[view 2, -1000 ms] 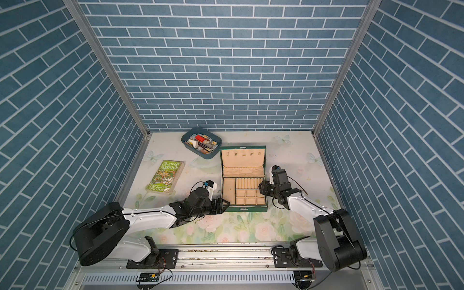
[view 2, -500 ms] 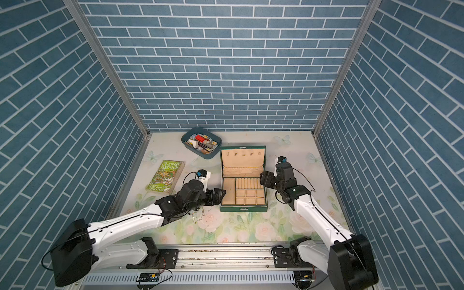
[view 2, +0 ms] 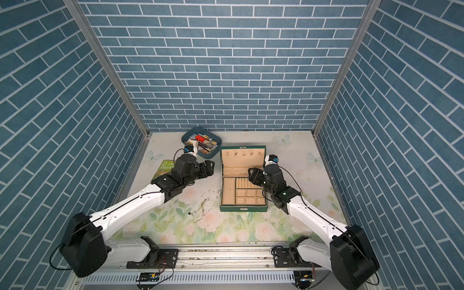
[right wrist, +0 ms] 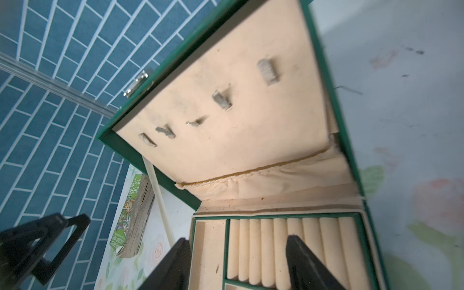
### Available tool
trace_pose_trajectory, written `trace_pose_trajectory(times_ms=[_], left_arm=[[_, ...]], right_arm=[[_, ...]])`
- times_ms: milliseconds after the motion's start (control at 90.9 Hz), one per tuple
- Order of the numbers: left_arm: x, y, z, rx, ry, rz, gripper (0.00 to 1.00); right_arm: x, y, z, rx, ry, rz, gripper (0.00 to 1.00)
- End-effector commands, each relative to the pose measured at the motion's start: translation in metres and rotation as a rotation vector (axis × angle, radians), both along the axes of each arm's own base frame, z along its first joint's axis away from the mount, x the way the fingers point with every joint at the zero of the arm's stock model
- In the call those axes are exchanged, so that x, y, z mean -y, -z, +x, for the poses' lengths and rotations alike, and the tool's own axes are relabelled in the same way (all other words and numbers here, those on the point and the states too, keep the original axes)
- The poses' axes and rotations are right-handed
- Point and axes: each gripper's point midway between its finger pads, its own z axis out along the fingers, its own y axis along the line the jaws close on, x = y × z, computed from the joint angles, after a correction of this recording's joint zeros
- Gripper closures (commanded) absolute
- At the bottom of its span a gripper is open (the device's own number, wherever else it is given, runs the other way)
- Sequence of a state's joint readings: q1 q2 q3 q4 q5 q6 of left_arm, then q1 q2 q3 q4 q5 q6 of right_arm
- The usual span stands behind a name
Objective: Put jewelry chain into jewelry box
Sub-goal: Adjust the jewelry box at the center of the board, then pick up the necklace from the center of the board.
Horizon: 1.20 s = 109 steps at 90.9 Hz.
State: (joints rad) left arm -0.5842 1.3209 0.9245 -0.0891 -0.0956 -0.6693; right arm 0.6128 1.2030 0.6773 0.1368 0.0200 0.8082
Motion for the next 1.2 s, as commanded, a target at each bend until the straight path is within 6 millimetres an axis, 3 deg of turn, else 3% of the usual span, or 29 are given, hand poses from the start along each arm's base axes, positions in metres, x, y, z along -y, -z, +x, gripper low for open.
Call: trace_pose_trajectory(times_ms=[0,176,275,363,462,561,649,715,847,968,1078,1188], left_arm=[[-0.012,-0.004,0.004,-0.018,-0.023,-0.007,0.13],[-0.069,0.042,-0.029,-0.149,-0.212,0.122,0.14],[-0.083,0.069,-0.056,-0.223,-0.205,0.165,0.17],[-0.090,0.093,-0.079,-0.290,-0.161,0.225,0.18],[-0.093,0.113,-0.105,-0.355,-0.107,0.304,0.20],[-0.064,0.113,-0.121,-0.340,-0.026,0.377,0.23],[-0.055,0.121,-0.132,-0.372,0.002,0.488,0.30],[-0.054,0.128,-0.138,-0.392,0.013,0.577,0.38],[-0.066,0.133,-0.148,-0.420,-0.037,0.669,0.44],[-0.076,0.136,-0.165,-0.449,-0.170,0.567,0.56],[-0.073,0.137,-0.182,-0.457,-0.244,0.443,0.58],[-0.071,0.148,-0.190,-0.489,-0.272,0.443,0.62]], right_arm=[[-0.026,-0.032,0.013,0.093,-0.008,0.017,0.36],[-0.084,-0.018,-0.012,0.144,-0.288,-0.157,0.35],[-0.110,0.000,-0.034,0.149,-0.431,-0.281,0.35],[-0.120,0.012,-0.053,0.163,-0.510,-0.385,0.36],[-0.116,0.020,-0.067,0.175,-0.542,-0.455,0.35],[-0.100,0.024,-0.073,0.170,-0.524,-0.486,0.36],[-0.089,0.025,-0.077,0.168,-0.508,-0.497,0.36],[-0.082,0.026,-0.079,0.166,-0.496,-0.504,0.36],[-0.074,0.027,-0.081,0.160,-0.479,-0.520,0.35],[-0.070,0.023,-0.080,0.172,-0.461,-0.515,0.35],[-0.069,0.025,-0.081,0.172,-0.455,-0.506,0.35],[-0.071,0.029,-0.080,0.164,-0.456,-0.511,0.34]])
